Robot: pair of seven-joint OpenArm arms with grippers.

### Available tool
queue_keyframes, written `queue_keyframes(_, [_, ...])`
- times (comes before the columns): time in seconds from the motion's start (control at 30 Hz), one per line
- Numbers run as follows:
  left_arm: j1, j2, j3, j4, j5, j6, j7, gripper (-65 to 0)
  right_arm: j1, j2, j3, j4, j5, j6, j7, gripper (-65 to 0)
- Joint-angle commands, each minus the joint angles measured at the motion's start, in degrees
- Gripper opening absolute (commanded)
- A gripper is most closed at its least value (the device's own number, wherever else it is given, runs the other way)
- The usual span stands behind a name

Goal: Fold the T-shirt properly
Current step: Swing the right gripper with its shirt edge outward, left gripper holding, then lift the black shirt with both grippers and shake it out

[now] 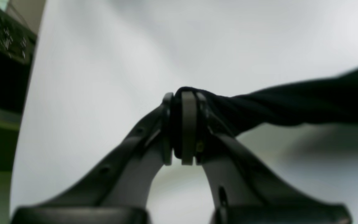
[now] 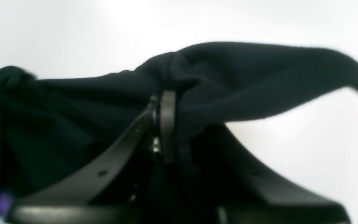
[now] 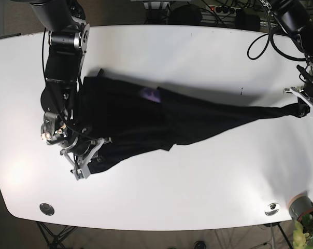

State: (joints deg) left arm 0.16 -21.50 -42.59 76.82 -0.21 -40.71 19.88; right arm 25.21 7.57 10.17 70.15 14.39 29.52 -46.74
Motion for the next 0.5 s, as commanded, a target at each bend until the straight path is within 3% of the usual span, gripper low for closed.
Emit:
queue_keyframes(0.0, [-2.9, -1.7, -0.3, 1.1, -0.5, 0.7, -1.5, -65.0, 4.0, 1.3, 0.2, 3.8, 1.0, 0.24, -0.9, -62.9])
queue_keyframes(0.23, [-10.5, -2.2, 4.5, 4.4, -0.4, 0.7, -1.5, -65.0, 12.5, 3.5, 0.1, 8.9, 1.0, 0.24, -6.5, -62.9])
queue_keyframes(0.47, [-17.8, -5.4, 8.6, 5.2, -0.2, 0.7, -1.4, -65.0, 22.9, 5.8, 0.0, 8.7, 1.1, 0.33, -8.2, -62.9])
